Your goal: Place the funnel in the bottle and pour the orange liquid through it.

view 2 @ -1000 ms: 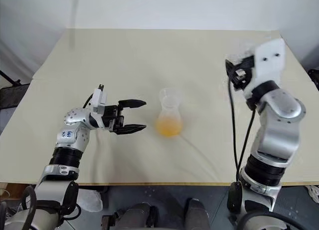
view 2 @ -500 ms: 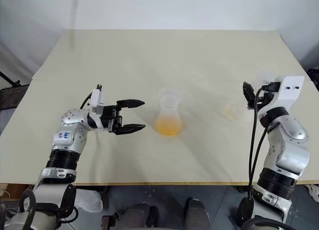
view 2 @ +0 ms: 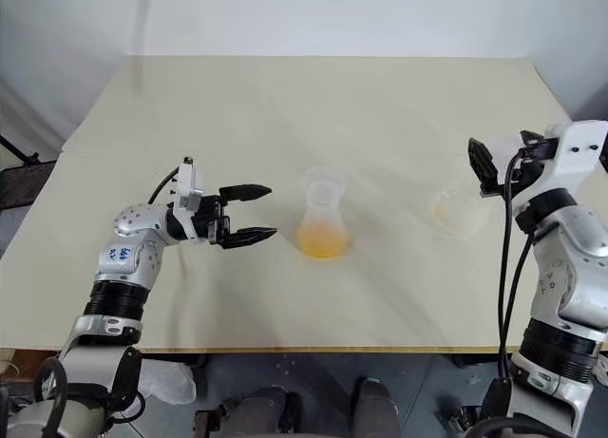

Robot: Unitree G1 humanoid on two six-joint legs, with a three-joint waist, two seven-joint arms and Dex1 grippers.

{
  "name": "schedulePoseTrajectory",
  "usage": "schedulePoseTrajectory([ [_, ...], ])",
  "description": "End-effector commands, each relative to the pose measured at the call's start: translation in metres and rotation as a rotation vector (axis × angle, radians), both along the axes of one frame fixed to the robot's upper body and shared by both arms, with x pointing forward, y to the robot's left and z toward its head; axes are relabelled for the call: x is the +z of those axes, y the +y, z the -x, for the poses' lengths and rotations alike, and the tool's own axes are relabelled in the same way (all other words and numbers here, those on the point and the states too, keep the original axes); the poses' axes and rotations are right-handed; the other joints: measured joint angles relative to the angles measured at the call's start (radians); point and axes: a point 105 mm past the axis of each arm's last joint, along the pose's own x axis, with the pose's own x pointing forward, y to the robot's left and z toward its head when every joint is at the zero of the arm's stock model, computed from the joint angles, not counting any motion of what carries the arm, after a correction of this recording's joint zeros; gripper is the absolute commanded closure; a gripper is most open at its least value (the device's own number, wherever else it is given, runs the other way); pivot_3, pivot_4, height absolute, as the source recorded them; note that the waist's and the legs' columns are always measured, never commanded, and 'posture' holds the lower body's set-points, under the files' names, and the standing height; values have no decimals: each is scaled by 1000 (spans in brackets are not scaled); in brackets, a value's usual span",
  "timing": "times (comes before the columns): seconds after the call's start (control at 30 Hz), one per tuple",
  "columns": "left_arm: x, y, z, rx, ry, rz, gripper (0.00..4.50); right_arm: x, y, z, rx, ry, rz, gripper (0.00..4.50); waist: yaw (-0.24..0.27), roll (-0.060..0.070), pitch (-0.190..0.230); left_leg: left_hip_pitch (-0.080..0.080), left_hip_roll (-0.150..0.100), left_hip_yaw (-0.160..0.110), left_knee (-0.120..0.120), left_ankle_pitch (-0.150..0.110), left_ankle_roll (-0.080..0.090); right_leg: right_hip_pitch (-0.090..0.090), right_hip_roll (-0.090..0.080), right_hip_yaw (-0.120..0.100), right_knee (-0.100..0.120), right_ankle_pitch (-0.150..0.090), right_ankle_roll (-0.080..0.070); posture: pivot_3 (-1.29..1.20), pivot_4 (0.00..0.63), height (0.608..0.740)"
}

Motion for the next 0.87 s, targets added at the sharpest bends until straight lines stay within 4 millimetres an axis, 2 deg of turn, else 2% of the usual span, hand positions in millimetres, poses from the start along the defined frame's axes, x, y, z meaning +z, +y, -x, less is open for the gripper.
schedulePoseTrajectory([
  [0.03,7,1,-5,51,-39,-15,0,31,18,19,101,-99,65,30,1,0,0,0,0,0,0,0,0,0,0,0,0,0,0,0,150,740],
  [0.13,10,5,-7,85,-48,-4,0,34,39,37,237,-89,132,30,4,0,0,0,0,0,0,0,0,0,0,0,0,0,0,0,150,740],
  [0.27,12,18,3,48,-27,13,0,22,65,70,433,-23,259,30,7,0,0,-1,0,-1,0,0,0,0,0,-1,-1,0,0,0,150,740],
  [0.37,7,30,11,24,-15,-12,0,-4,86,109,657,99,328,30,12,0,0,-1,0,-1,0,0,0,1,0,-1,-2,0,0,0,150,740],
  [0.43,1,40,16,10,6,-37,0,-34,92,130,754,243,389,30,20,-1,0,0,1,-1,0,0,0,2,0,-1,-4,0,0,0,150,740],
  [0.53,-4,52,20,8,26,-60,0,-55,87,139,788,315,379,30,26,-2,1,0,1,0,1,0,1,4,0,-1,-5,0,0,0,150,740],
  [0.73,-13,63,25,40,51,-77,0,-92,59,139,730,349,404,30,29,-3,1,2,0,0,2,0,2,6,-1,0,-7,1,1,0,150,740],
  [0.87,-14,64,31,33,64,-63,0,-102,48,133,702,347,368,30,26,-3,1,1,-1,0,1,0,2,4,-1,0,-6,1,1,0,150,740],
])
